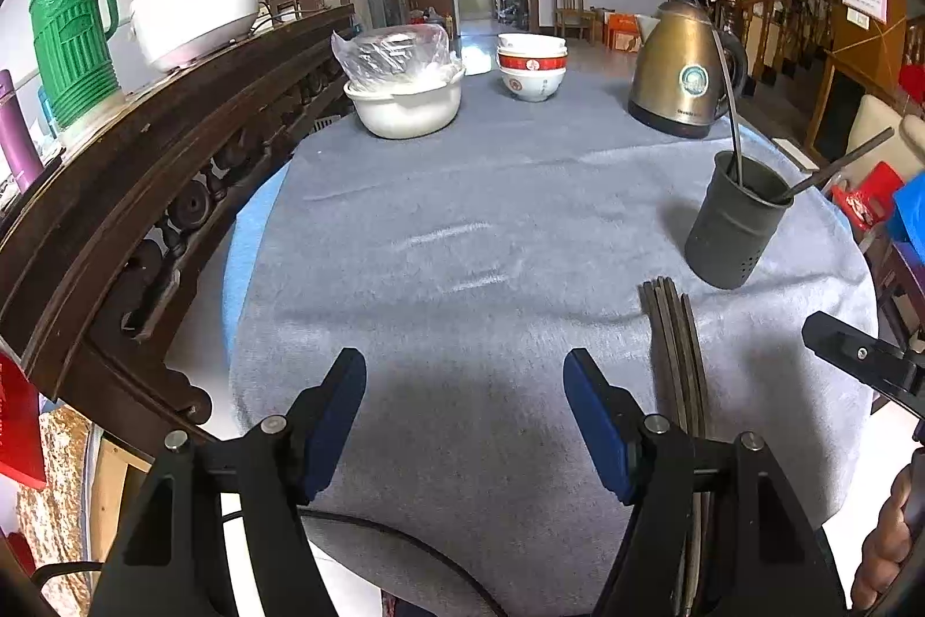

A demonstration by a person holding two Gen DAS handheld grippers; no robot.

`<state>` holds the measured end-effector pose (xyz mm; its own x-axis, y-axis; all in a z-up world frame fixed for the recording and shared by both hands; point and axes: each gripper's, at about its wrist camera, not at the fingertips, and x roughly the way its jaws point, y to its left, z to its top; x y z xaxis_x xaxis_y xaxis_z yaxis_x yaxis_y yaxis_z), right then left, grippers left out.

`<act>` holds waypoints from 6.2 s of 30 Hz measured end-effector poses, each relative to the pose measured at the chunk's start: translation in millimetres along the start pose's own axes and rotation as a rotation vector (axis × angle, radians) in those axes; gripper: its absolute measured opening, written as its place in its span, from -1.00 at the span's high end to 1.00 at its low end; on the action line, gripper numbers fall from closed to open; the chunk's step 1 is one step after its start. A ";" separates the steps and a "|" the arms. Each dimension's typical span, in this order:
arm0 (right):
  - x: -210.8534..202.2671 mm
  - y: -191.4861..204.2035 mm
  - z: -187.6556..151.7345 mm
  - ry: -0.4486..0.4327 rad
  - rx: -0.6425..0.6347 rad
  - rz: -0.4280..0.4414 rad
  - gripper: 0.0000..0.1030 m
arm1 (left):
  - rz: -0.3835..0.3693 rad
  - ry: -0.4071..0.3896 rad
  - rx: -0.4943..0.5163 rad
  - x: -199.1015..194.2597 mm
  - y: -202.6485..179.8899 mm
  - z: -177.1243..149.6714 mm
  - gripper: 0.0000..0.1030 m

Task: Organize utensils
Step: 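Move both grippers back down to the remaining chopstick bundle, then spread the bundle and grasp one chopstick with the left gripper while the right gripper grasps another, then lift both held chopsticks upright and carry them above the grey cup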

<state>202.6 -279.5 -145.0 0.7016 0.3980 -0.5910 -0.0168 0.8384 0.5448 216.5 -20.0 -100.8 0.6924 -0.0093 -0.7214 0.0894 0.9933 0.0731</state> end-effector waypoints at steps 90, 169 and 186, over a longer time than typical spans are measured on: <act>34.9 -49.9 2.1 0.109 0.006 -0.232 0.34 | -0.207 0.373 -0.173 96.4 -1.3 -21.7 -0.26; 109.1 -37.9 42.5 0.259 -0.038 -0.367 0.84 | -0.448 0.550 -0.056 198.9 -42.7 73.7 0.71; 24.7 22.0 62.2 -0.025 -0.188 -0.121 0.87 | -0.436 0.278 -0.081 99.6 -4.9 99.0 0.86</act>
<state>263.8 -274.4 -110.6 0.7242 0.2826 -0.6290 -0.0624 0.9353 0.3484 355.9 -37.2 -104.9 0.3860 -0.4036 -0.8295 0.2638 0.9100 -0.3200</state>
